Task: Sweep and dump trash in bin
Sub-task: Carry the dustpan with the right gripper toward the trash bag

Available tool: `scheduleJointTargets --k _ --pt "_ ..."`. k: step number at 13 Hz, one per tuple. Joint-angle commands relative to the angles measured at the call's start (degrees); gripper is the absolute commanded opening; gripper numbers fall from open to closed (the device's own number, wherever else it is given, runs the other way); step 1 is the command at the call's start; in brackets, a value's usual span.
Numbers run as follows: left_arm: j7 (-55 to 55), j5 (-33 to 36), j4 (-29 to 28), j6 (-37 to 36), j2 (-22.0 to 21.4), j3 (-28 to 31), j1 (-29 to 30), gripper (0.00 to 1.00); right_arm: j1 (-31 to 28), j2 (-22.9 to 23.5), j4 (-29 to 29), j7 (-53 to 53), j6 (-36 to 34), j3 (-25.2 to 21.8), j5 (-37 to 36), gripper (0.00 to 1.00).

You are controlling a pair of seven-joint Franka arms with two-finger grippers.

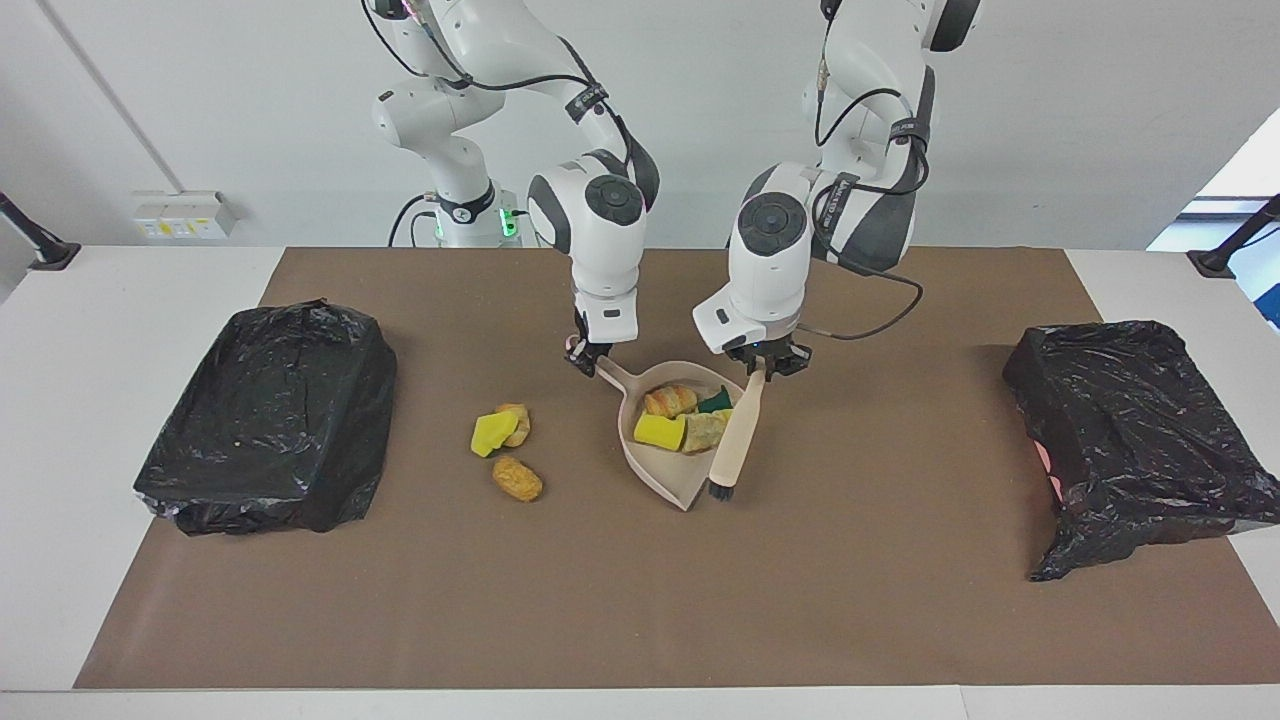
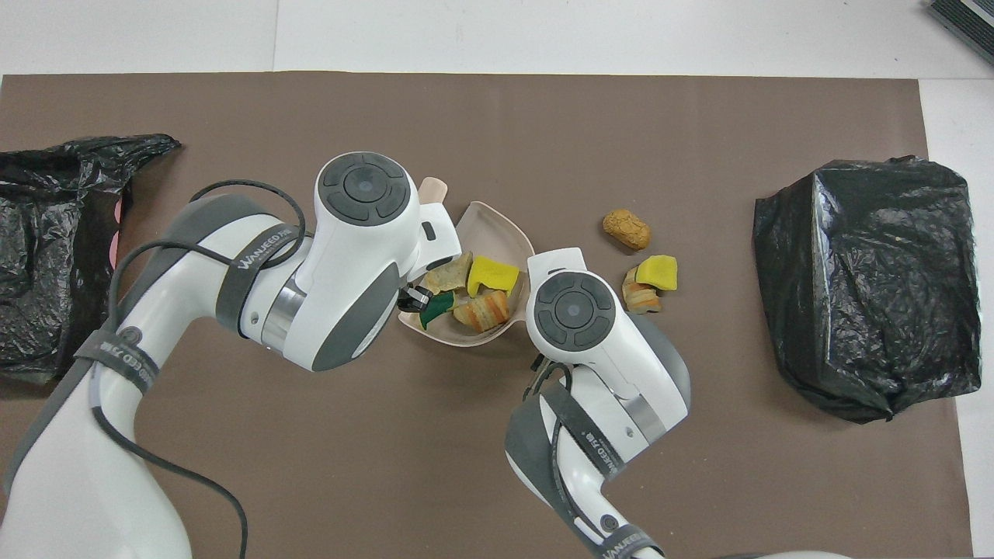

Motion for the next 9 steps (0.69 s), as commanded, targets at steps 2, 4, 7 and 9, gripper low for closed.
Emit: scheduleJointTargets --k 2,4,7,9 --pt "-3.87 -1.94 -3.32 -5.30 -7.35 0.31 1.88 0.00 -3.21 -3.20 0.56 -3.21 -3.60 0.20 -0.11 0.00" --pt "-8.54 -3.42 -8.22 -5.84 -11.91 0.31 2.59 0.00 -6.02 -5.75 0.91 -5.68 -6.15 0.20 0.07 0.00" --pt "-17.40 -6.51 -19.20 -2.08 -18.86 0.05 -0.38 0.00 -10.06 -9.27 1.43 -8.14 -7.91 0.11 0.07 0.00" --pt "-21.98 -9.66 -25.53 2.31 -22.47 -0.04 -3.37 0.00 -13.31 -9.89 4.15 -10.33 -10.45 0.02 -0.02 0.00"
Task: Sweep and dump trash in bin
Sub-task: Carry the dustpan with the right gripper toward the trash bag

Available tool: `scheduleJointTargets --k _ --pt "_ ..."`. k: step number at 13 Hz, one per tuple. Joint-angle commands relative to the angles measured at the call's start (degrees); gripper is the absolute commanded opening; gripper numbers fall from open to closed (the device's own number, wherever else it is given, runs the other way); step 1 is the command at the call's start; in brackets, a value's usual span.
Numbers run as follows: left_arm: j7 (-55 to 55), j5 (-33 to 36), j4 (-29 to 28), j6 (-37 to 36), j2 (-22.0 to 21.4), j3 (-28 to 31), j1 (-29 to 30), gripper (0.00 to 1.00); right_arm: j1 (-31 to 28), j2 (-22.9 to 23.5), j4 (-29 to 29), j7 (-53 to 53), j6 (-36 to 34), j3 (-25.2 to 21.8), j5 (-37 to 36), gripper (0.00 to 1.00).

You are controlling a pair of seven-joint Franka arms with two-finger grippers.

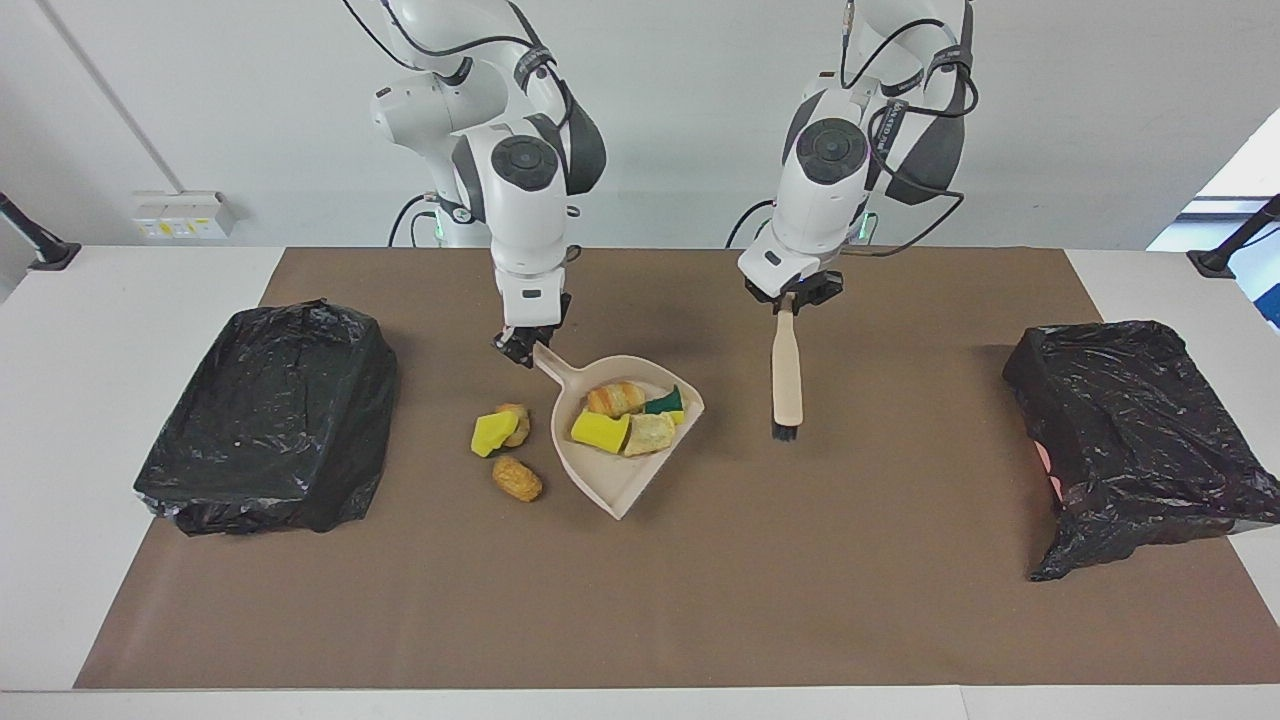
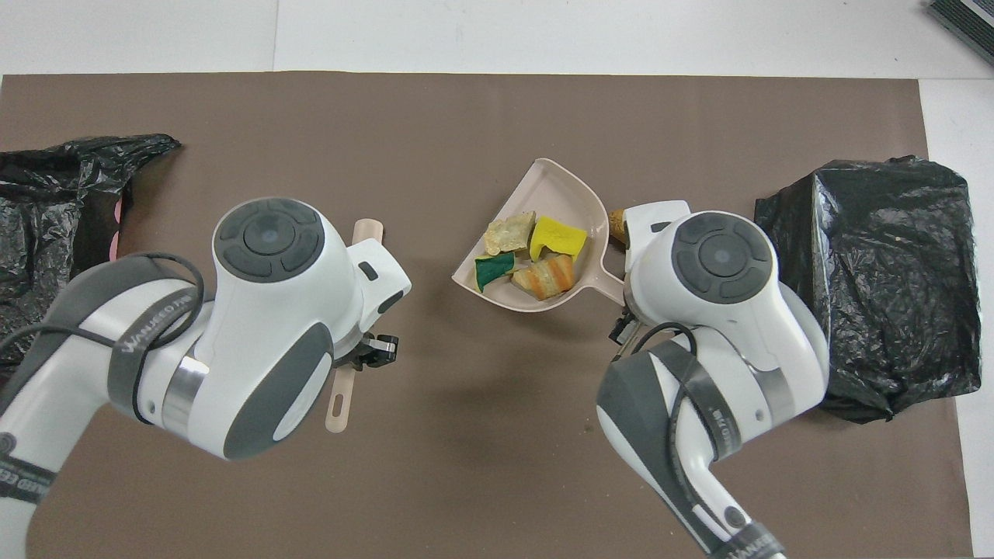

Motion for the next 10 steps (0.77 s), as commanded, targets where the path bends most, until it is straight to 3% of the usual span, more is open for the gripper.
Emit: scheduleJointTargets --k 1,7,10 --pt "-6.70 -4.60 -12.56 7.44 -8.51 0.40 -4.50 0.00 -4.39 -1.71 3.62 -3.41 -3.88 0.22 0.08 0.00" --pt "-21.27 -6.29 -24.44 18.25 -14.06 0.32 -19.78 0.00 -16.87 -3.38 8.38 -12.54 -5.74 -0.05 -0.71 0.00" --pt "-31.11 -6.55 -28.04 22.56 -14.16 0.23 -26.90 0.00 -24.15 -3.21 8.82 -20.96 -4.96 -0.05 -0.80 0.00"
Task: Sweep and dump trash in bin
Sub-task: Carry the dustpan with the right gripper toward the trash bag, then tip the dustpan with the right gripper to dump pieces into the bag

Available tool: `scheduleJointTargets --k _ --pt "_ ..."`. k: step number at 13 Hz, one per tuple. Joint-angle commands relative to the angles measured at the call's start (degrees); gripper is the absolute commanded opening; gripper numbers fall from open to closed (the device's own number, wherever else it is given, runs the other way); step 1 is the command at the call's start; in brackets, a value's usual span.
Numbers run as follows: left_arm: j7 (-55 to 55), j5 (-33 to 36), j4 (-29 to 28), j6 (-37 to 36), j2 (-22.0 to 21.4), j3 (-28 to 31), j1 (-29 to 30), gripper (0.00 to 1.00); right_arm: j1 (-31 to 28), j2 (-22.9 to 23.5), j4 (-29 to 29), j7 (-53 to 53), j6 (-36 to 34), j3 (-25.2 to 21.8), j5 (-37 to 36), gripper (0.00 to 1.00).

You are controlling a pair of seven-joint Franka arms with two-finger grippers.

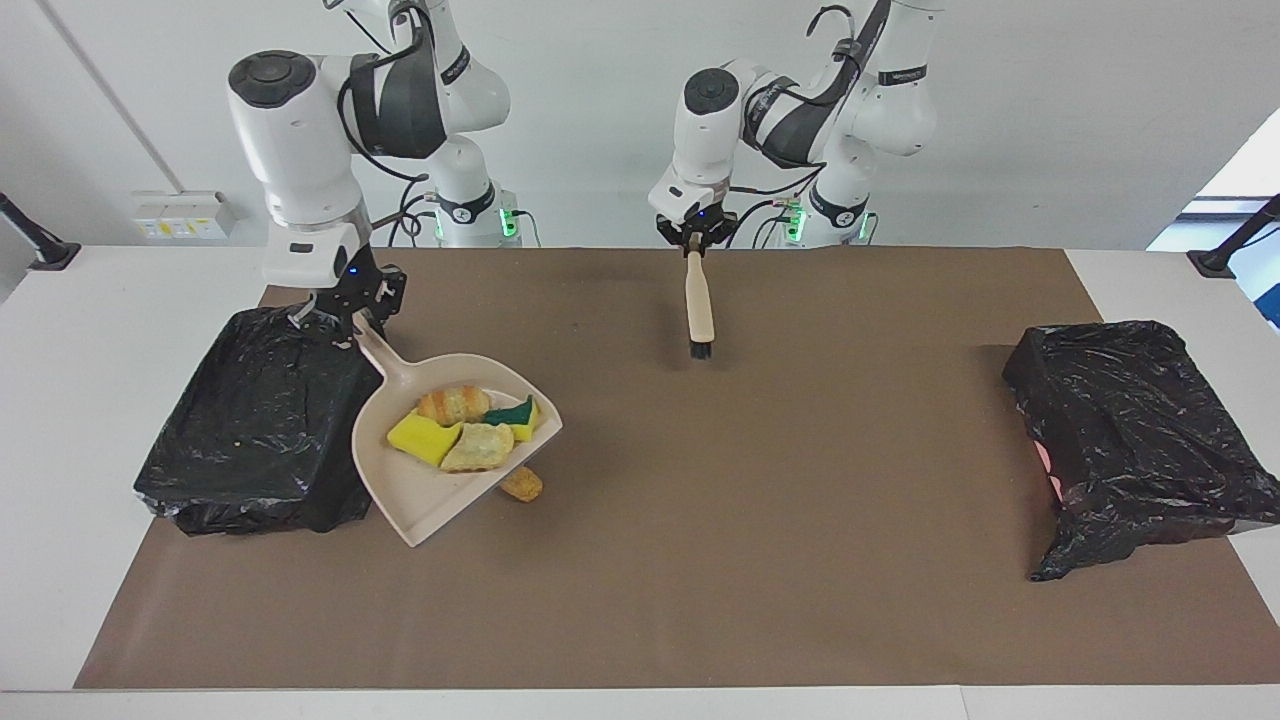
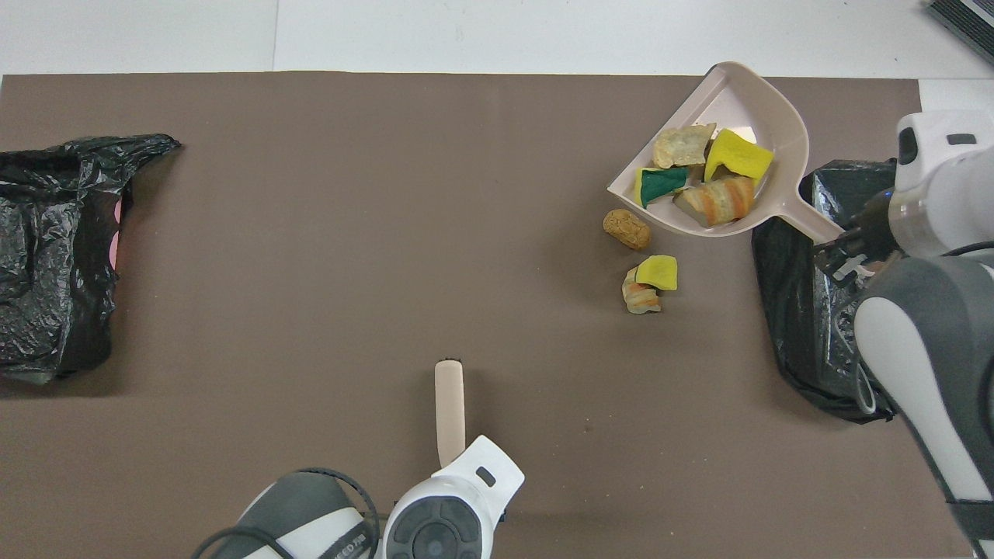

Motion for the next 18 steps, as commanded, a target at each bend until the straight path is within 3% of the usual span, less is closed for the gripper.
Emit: scheduleJointTargets --k 1,7,12,14,16,17,18 --pt "-6.28 -0.83 -5.87 5.64 -2.32 1.08 -5.82 0.00 -6.50 0.32 0.99 -9.91 0.08 0.72 -0.12 0.00" --pt "-6.03 -3.46 -7.03 8.38 0.05 0.99 -8.39 0.00 -18.28 0.49 3.27 -29.43 -0.01 -1.83 -1.60 0.00" --pt "-6.21 -3.46 -7.03 9.70 0.41 0.99 -9.18 0.00 -25.49 0.84 4.16 -40.52 1.74 -1.92 -7.48 0.00" --pt "-5.86 -3.46 -7.03 9.70 0.59 0.99 -9.18 0.00 -26.56 1.20 3.28 -44.65 4.37 -1.92 -8.45 0.00" --pt "-5.42 -3.46 -7.03 9.70 1.11 1.08 -9.10 0.00 -26.30 1.20 1.10 -46.25 7.18 -1.83 -14.41 0.00" --pt "-5.50 -3.46 -7.03 9.88 1.29 1.08 -9.10 0.10 -25.77 1.20 0.65 -46.95 8.76 -1.83 -16.96 0.00" --pt "-5.33 -3.46 -7.03 9.97 1.55 1.08 -9.01 0.12 -25.42 1.20 0.21 -47.65 9.13 -1.83 -19.68 0.00"
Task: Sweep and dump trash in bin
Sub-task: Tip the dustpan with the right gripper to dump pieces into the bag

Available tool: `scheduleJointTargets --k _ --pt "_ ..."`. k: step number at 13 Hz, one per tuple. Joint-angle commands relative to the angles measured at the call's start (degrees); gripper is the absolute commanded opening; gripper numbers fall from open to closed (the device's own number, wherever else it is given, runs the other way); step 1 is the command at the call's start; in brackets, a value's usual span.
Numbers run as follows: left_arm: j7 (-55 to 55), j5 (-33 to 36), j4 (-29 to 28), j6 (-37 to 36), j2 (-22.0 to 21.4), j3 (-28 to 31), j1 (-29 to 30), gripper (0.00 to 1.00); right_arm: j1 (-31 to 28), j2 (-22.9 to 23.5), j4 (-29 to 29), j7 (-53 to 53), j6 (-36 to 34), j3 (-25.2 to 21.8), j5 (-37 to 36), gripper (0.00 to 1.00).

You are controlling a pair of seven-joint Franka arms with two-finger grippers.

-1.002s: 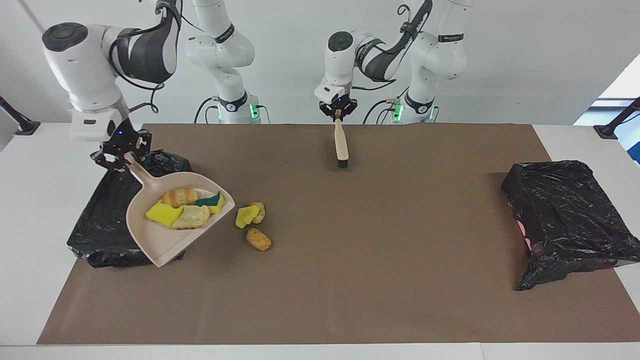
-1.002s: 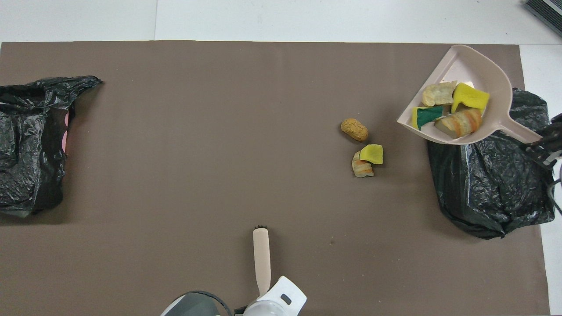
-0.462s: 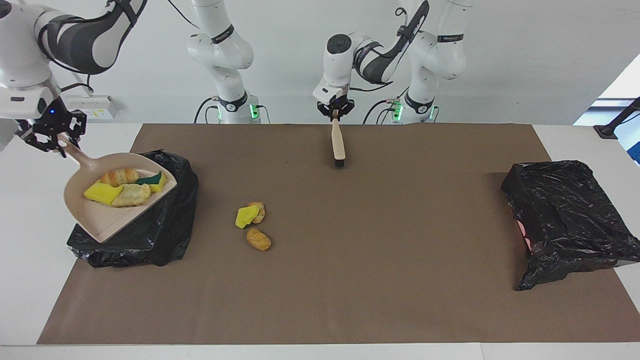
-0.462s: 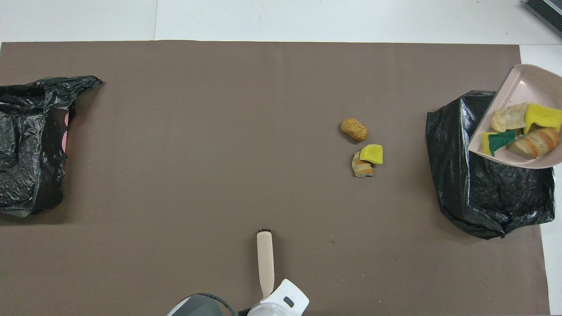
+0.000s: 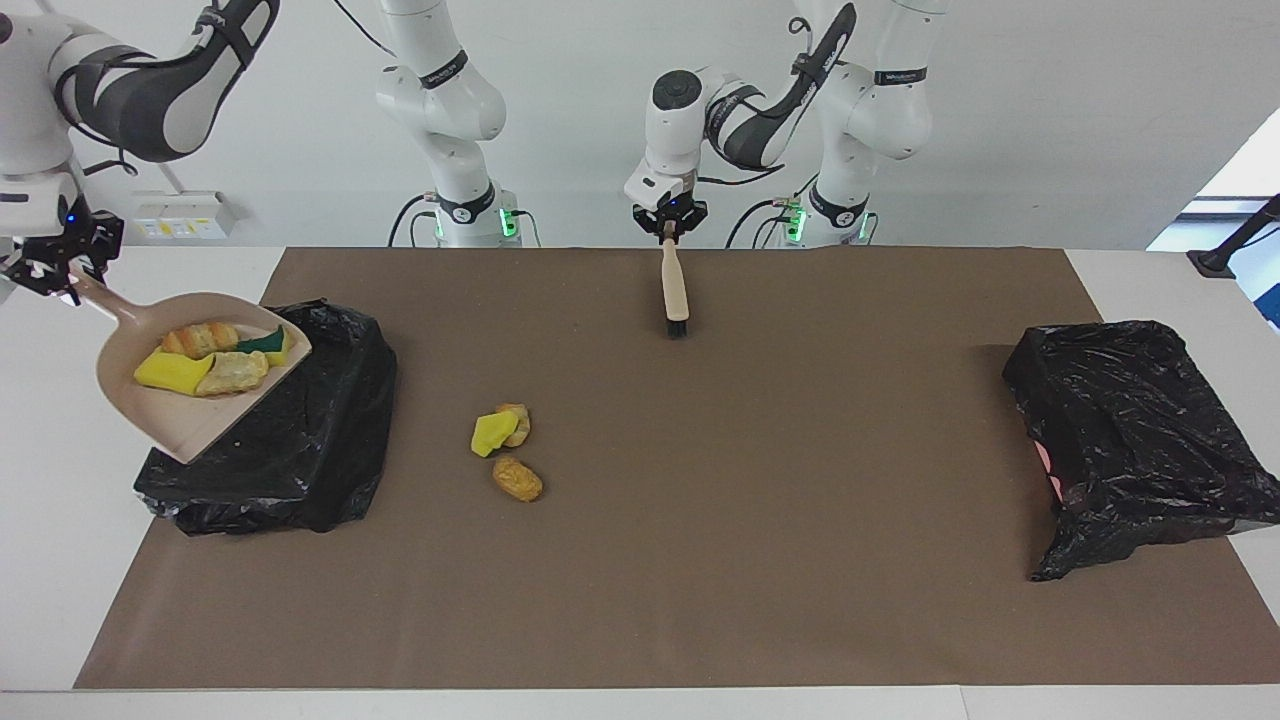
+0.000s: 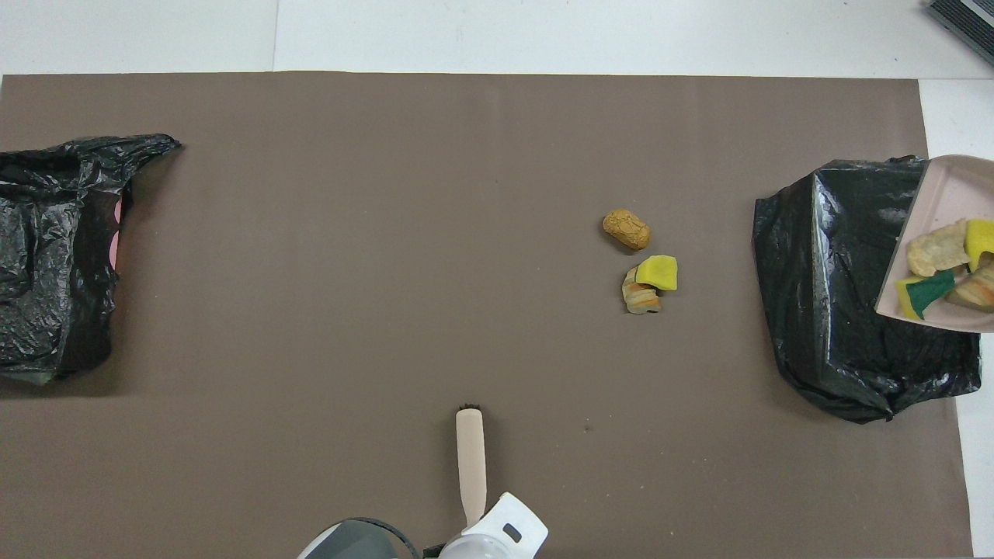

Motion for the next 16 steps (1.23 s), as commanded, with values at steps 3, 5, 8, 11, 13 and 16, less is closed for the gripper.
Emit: scheduleJointTargets --k 3,5,8,11,13,16 --pt "1.03 -0.92 -0.89 1.44 0.07 1.13 -1.18 0.25 0.57 -1.51 -5.66 -2.61 6.00 1.11 -11.05 0.00" --pt "1.20 -0.92 -0.45 0.83 0.24 1.22 -0.66 0.47 3.19 -1.42 -5.67 -4.18 6.09 1.56 -17.03 0.00" --pt "3.12 -0.92 1.04 0.56 1.47 1.48 1.70 0.86 4.78 -1.42 -5.76 -5.42 6.45 1.56 -21.95 0.00" --pt "14.35 -0.31 6.12 -0.48 3.49 1.48 7.85 1.00 6.98 -1.33 -5.67 -3.32 6.45 1.55 -28.10 0.00" --pt "19.64 5.45 12.43 -4.60 7.08 1.48 12.24 1.00 7.16 -1.60 -5.58 -2.70 6.18 1.64 -30.41 0.00" --pt "23.86 16.38 21.93 -7.44 11.48 1.48 19.45 1.00 8.04 -3.44 -4.62 -2.96 4.35 1.64 -31.64 0.00"
